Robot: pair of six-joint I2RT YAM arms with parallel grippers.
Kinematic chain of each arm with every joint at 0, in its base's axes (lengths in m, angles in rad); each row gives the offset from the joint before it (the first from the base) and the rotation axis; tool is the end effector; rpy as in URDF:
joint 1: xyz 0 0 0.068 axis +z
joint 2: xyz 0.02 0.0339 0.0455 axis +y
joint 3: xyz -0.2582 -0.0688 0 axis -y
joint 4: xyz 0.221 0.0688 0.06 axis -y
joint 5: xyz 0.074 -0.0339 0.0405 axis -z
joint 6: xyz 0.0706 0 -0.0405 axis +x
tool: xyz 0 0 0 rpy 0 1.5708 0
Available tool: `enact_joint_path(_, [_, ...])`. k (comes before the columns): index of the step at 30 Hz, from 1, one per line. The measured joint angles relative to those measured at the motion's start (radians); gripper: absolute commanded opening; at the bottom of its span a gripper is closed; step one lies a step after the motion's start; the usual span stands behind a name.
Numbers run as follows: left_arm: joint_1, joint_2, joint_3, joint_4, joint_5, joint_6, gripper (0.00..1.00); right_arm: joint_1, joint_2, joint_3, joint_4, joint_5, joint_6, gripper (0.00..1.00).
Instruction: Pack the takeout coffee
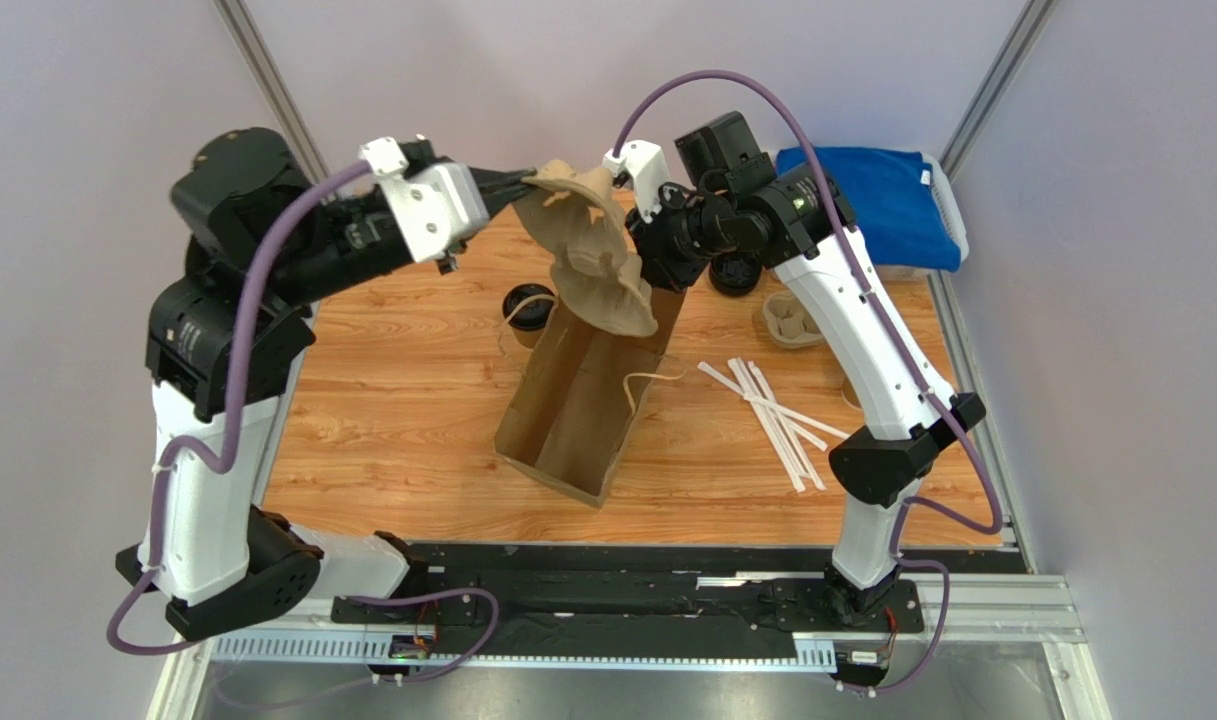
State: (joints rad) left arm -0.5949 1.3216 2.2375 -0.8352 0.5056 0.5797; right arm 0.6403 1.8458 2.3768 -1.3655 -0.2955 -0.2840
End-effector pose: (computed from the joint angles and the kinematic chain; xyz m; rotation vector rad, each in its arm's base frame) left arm 0.1288 -0.1284 0.5865 1.1466 0.9864 -0.3882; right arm 0.2647 0.2228 0.4208 -1.2026 2.1028 0.5196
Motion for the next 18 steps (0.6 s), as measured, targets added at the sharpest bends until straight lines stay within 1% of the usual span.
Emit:
enact_joint_path(8, [-0.152,-0.003,-0.167,-0.083,-0.126,0.184,0.0,0.0,0.0,-0.01,0.0,-0.002,0.0,0.0])
enact_joint_path(12, [-0.197,-0.003,-0.208,-0.129,-0.18,0.25,0.0,0.0,-0.002,-0.042,0.001,-0.006,0.0,0.0])
enact_joint_path(18, [-0.234,-0.005,-0.249,-0.184,-0.216,0.292,0.0,0.0,-0.006,-0.075,0.0,-0.024,-0.001,0.0])
